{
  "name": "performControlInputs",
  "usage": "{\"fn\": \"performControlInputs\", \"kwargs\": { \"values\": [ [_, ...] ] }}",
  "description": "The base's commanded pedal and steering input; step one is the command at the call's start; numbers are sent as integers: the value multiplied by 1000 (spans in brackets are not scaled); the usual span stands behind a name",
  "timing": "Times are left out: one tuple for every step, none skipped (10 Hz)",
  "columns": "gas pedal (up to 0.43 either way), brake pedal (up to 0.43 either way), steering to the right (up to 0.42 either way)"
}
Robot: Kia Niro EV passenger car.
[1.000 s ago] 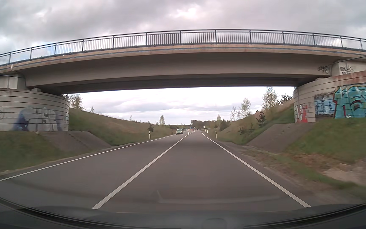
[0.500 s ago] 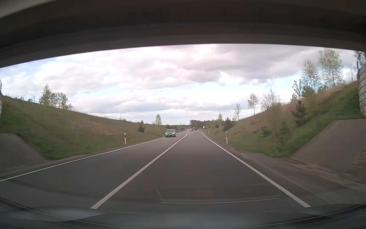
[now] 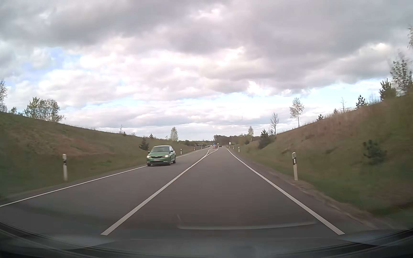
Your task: Follow the waypoints while adhering to traffic rules and regulations
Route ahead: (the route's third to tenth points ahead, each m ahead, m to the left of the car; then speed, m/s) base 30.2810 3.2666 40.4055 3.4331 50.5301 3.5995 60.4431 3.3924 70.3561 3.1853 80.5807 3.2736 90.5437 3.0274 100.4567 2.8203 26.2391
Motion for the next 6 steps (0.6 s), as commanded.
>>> {"fn": "performControlInputs", "kwargs": {
  "values": [
    [39,0,-3],
    [39,0,-3],
    [0,0,-2],
    [0,0,-2],
    [0,0,-2],
    [0,0,-1]
  ]
}}
